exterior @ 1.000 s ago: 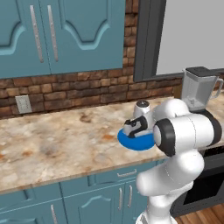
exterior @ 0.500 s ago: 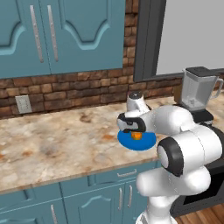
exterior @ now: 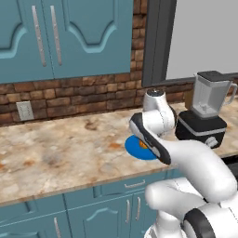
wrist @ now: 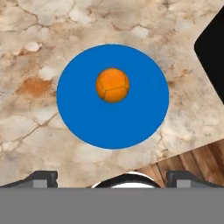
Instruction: Pick the kiwi and orange from the fridge and place them on the plate next to the blender to make a fruit smoothie.
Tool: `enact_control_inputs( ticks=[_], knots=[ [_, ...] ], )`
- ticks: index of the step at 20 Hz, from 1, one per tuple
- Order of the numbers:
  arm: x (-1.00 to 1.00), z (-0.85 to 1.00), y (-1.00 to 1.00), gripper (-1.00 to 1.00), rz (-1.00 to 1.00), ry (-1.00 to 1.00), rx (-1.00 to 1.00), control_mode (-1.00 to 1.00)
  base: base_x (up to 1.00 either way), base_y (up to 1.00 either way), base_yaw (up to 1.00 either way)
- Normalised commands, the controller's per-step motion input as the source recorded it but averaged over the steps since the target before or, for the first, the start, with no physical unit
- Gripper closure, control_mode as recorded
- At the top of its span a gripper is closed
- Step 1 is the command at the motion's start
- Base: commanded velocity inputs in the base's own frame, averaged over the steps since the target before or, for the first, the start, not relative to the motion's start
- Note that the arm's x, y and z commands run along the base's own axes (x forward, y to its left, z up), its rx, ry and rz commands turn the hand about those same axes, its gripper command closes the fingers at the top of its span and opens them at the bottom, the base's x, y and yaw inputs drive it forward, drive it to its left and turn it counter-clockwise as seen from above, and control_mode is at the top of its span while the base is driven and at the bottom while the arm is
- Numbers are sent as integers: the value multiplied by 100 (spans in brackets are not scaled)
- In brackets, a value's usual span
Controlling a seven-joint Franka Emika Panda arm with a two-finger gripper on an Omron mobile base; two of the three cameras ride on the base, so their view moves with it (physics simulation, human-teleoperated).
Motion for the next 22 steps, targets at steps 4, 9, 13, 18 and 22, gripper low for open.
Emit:
enact_control_inputs(
  ticks=[4,9,13,18,22],
  knots=[
    [-76,67,0,-100,0,-6,1,-100,0,0,0],
    [-35,8,0,-100,0,-7,0,100,-60,-1,-4],
    [0,0,0,-100,0,0,0,100,-48,9,-56],
    [0,0,0,-100,0,0,0,100,-1,3,-74],
    [0,0,0,-100,0,0,0,100,0,0,-75]
  ],
)
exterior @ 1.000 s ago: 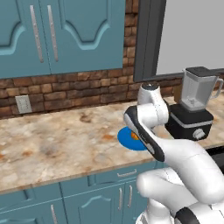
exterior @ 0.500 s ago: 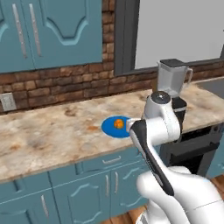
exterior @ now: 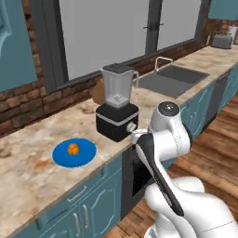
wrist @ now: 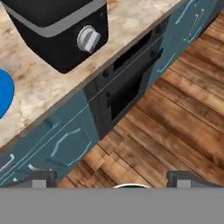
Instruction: Pick the kiwi and orange from the fridge and place them on the plate next to the blender to make a fruit smoothie.
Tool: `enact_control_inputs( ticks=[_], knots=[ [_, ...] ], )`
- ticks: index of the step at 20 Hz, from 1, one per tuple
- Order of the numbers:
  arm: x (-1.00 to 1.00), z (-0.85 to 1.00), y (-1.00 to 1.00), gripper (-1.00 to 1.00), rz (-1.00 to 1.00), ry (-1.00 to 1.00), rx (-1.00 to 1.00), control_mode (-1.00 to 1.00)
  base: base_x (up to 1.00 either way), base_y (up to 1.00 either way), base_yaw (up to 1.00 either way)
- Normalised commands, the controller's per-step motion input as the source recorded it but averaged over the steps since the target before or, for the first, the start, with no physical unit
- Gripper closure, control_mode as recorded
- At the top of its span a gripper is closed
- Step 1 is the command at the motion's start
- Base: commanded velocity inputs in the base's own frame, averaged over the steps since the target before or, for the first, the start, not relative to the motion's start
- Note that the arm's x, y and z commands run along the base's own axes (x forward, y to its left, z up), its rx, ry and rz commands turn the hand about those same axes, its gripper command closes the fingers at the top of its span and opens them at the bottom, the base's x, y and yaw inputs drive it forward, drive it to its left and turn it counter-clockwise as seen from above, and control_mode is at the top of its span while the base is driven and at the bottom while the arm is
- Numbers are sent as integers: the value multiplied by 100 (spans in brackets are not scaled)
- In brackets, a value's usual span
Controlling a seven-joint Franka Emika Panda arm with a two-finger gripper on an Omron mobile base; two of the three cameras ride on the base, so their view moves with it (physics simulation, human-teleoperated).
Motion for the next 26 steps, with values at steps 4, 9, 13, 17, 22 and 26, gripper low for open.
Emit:
enact_control_inputs(
  ticks=[4,9,13,17,22,26],
  knots=[
    [0,0,0,-100,0,0,0,100,9,-15,-70],
    [0,0,0,-100,0,0,0,100,17,-26,-74],
    [0,0,0,-100,0,0,0,100,16,-40,-74],
    [0,0,0,-100,0,0,0,100,34,-67,-63],
    [0,0,0,-100,0,0,0,100,92,-74,-33],
    [0,0,0,-100,0,0,0,100,100,-29,-9]
  ],
)
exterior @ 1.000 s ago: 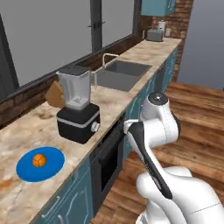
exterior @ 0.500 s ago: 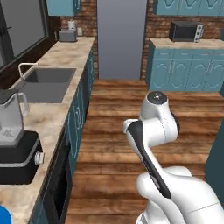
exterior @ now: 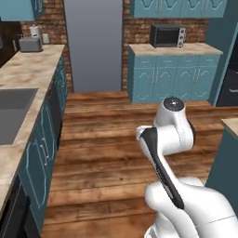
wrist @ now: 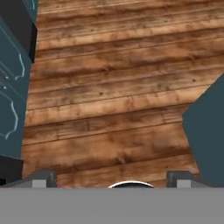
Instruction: Pick the kiwi and orange from the fridge and place them on the plate next to the blender to make a fruit smoothie.
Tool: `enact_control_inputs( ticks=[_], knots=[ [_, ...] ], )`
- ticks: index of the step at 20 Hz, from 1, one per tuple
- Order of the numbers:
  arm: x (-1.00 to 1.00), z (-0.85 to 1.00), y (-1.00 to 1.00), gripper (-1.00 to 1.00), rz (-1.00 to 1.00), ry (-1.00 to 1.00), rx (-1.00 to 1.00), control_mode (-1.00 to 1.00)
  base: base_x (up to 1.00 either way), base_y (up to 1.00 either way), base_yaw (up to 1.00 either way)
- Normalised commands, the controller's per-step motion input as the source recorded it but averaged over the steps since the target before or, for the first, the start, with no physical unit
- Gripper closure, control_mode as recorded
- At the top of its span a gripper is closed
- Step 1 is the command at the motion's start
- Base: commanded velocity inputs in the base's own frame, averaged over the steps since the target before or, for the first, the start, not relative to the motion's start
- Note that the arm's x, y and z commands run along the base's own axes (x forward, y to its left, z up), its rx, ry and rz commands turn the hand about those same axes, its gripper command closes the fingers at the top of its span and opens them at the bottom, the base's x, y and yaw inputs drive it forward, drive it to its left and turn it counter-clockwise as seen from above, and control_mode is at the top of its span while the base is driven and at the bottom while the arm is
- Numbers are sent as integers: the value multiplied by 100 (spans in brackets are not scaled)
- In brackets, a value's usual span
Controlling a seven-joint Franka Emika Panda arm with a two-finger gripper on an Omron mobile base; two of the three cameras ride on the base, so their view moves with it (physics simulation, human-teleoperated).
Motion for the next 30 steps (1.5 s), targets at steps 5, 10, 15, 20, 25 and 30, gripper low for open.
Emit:
enact_control_inputs(
  ticks=[5,10,15,20,25,30],
  knots=[
    [0,0,0,-100,0,0,0,100,100,-29,0],
    [0,0,0,-100,0,0,0,100,100,-30,-10],
    [0,0,0,-100,0,0,0,100,100,-25,-31],
    [0,0,0,-100,0,0,0,100,86,-22,-55],
    [0,0,0,-100,0,0,0,100,67,-22,-63],
    [0,0,0,-100,0,0,0,100,95,-30,-52]
  ],
)
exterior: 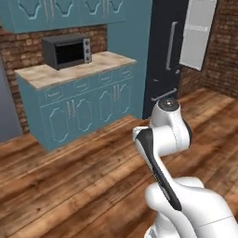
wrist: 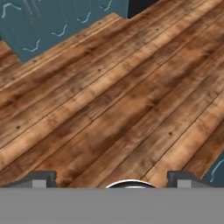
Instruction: Pick the kiwi and orange from the fridge and place them on the plate next to the blender to make a fruit smoothie.
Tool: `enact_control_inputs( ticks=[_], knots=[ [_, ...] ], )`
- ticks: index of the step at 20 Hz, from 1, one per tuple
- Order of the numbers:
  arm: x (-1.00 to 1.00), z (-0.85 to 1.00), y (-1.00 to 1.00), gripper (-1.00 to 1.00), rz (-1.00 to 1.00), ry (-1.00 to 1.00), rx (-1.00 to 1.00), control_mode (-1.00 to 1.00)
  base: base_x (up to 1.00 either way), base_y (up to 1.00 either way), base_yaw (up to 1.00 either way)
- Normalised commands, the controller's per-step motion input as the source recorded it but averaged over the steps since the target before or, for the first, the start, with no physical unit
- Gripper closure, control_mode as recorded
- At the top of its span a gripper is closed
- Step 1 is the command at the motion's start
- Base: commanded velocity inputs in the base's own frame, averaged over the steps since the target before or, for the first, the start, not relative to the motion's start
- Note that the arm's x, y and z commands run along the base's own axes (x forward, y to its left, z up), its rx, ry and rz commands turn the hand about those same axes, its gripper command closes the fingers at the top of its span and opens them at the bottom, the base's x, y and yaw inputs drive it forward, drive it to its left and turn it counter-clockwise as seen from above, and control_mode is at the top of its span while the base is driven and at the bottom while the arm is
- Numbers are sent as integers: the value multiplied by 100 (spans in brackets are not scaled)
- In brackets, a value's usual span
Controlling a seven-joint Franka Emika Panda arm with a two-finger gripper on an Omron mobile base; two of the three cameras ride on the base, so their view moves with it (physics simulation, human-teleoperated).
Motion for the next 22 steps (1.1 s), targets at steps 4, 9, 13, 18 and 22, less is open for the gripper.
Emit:
enact_control_inputs(
  ticks=[4,9,13,18,22],
  knots=[
    [0,0,0,-100,0,0,0,100,100,-33,-40],
    [0,0,0,-100,0,0,0,100,100,-54,-33],
    [0,0,0,-100,0,0,0,100,100,-46,-39],
    [0,0,0,-100,0,0,0,100,100,-1,-34],
    [0,0,0,-100,0,0,0,100,100,21,-41]
  ],
)
